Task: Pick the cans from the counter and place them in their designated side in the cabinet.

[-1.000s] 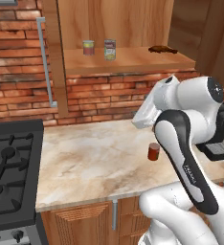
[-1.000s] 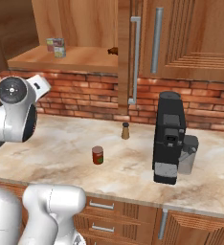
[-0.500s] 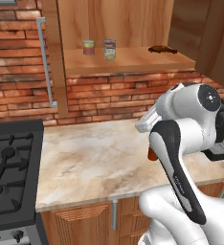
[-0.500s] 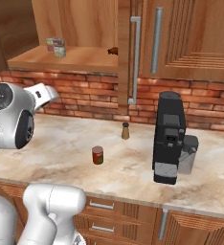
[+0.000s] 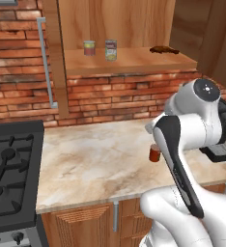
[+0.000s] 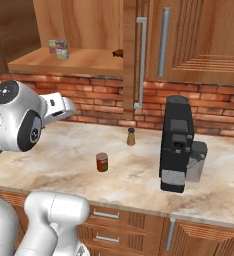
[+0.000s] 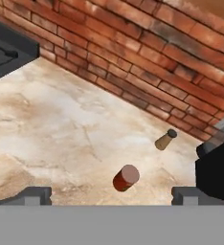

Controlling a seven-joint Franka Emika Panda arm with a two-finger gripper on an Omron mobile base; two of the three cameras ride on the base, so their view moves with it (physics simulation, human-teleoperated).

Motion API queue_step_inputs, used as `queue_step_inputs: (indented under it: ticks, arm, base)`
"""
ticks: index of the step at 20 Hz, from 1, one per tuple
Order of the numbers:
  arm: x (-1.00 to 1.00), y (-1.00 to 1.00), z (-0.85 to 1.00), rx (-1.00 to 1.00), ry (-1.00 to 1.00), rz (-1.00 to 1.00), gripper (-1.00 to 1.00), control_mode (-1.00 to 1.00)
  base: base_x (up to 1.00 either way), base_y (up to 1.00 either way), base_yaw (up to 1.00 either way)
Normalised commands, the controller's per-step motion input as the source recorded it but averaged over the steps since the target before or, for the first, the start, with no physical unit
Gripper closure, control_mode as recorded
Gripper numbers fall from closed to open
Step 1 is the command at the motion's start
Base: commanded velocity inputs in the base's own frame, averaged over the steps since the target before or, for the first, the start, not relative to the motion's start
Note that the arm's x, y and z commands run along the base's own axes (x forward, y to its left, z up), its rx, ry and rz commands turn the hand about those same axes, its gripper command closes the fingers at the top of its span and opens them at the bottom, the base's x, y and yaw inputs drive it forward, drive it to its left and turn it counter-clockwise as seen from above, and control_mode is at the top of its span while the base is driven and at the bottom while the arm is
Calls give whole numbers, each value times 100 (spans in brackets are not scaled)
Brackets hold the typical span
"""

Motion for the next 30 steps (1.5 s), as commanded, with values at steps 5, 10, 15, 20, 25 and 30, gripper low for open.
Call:
queue_step_inputs:
  ticks: [5, 10, 15, 20, 25, 30]
  arm:
    - [-18, -34, -30, 6, 17, -6, -100, -100]
    - [-6, -8, -31, 5, 1, -9, -100, -100]
    - [0, -25, -25, 2, 2, -21, -100, -100]
    - [0, -19, -16, 11, 5, -8, -100, -100]
    - [4, -7, -16, 8, 0, 0, -100, -100]
    - [9, -18, -24, 2, 1, -2, -100, -100]
  base:
    - [0, 0, 0]
    - [0, 0, 0]
    - [0, 0, 0]
    - [0, 0, 0]
    - [0, 0, 0]
    - [0, 0, 0]
